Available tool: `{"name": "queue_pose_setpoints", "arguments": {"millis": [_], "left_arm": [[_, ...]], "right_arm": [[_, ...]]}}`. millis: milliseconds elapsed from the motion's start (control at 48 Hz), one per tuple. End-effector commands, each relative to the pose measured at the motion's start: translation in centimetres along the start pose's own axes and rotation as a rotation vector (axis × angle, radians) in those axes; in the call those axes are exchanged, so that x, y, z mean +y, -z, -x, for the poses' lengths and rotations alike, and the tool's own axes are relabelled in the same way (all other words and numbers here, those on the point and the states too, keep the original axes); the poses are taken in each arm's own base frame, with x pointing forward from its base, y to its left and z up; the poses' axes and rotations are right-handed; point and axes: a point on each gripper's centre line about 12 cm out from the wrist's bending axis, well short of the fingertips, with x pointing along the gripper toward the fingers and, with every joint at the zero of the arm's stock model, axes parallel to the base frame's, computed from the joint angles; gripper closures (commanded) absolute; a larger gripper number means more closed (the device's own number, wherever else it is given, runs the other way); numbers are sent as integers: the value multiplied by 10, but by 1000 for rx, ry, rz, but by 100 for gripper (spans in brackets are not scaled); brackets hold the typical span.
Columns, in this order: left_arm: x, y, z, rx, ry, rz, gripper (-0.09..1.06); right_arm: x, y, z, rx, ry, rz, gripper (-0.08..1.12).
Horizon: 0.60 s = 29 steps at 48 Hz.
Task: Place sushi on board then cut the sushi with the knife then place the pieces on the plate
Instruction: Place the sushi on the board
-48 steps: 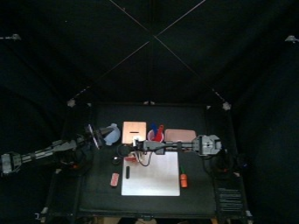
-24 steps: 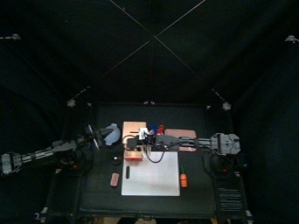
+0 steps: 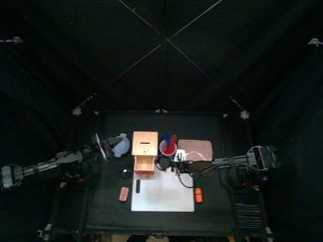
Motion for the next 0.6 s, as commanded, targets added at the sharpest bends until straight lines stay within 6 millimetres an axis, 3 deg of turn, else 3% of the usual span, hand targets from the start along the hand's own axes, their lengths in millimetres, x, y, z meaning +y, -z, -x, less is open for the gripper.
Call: {"name": "queue_pose_setpoints", "arguments": {"millis": [21,292,604], "left_arm": [[1,-13,-4,-39,-8,4,91],[0,-13,-4,-40,-4,21,91],[-5,-7,-2,-19,23,34,91]], "right_arm": [[12,-9,4,-63,49,81,34],[60,-12,-10,10,96,196,33],[94,-23,-16,47,106,213,33]]}}
